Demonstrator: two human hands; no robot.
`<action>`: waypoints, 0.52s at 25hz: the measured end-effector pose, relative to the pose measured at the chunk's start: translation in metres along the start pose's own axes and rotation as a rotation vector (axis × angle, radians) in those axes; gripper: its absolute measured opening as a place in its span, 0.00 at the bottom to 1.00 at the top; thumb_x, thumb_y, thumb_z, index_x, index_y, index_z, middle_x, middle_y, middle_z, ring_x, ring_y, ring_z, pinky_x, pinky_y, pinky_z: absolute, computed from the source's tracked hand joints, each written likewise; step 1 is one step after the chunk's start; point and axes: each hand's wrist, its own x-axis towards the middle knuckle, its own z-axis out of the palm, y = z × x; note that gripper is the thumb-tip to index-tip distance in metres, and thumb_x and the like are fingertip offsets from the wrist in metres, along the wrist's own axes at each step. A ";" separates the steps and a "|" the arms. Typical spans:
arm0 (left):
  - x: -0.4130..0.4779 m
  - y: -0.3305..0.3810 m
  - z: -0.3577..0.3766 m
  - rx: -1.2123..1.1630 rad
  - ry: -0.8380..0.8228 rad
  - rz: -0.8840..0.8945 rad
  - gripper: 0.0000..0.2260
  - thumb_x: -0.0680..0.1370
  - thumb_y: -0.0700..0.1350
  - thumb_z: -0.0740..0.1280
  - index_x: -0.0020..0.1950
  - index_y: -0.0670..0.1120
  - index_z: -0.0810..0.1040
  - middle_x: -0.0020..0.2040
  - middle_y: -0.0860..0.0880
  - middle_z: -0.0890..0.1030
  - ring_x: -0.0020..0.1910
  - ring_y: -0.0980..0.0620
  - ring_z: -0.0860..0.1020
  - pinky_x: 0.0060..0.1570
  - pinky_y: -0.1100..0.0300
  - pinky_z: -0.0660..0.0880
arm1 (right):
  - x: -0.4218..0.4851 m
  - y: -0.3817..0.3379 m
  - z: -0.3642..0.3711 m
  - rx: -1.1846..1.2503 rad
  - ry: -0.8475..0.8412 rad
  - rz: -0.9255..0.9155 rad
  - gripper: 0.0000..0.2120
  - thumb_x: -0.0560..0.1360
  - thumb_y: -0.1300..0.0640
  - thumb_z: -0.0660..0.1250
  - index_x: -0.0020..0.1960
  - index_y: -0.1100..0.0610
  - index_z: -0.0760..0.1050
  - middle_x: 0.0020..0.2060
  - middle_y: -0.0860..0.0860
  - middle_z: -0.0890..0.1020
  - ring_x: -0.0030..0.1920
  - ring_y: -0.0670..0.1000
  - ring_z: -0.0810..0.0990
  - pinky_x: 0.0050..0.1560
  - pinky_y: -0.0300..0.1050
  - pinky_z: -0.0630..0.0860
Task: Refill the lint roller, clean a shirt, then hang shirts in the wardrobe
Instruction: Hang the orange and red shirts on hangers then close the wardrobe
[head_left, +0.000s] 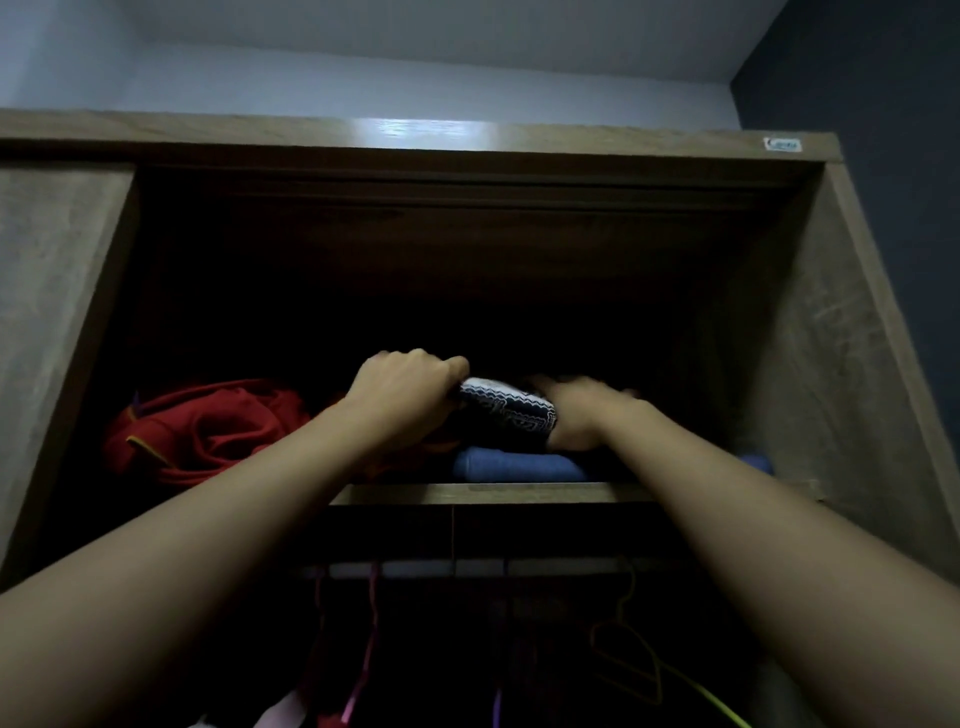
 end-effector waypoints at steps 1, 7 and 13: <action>0.000 -0.001 0.001 0.015 -0.059 0.029 0.13 0.78 0.56 0.58 0.59 0.51 0.70 0.54 0.48 0.80 0.53 0.45 0.78 0.52 0.50 0.70 | 0.006 0.001 0.004 -0.027 -0.038 -0.012 0.31 0.70 0.51 0.68 0.71 0.47 0.61 0.65 0.56 0.74 0.62 0.60 0.74 0.62 0.56 0.72; 0.014 0.017 -0.007 0.039 -0.179 0.040 0.12 0.78 0.55 0.59 0.59 0.53 0.73 0.54 0.48 0.80 0.56 0.45 0.78 0.66 0.39 0.58 | -0.008 0.032 -0.015 -0.429 0.206 -0.056 0.13 0.78 0.57 0.59 0.61 0.53 0.73 0.58 0.57 0.77 0.58 0.59 0.77 0.51 0.53 0.73; 0.025 0.088 0.006 -0.216 -0.237 0.197 0.13 0.78 0.54 0.59 0.62 0.55 0.70 0.57 0.43 0.78 0.54 0.40 0.77 0.46 0.53 0.69 | -0.064 0.102 -0.033 -0.534 0.172 0.020 0.24 0.76 0.61 0.59 0.70 0.52 0.57 0.67 0.58 0.65 0.62 0.63 0.72 0.54 0.59 0.72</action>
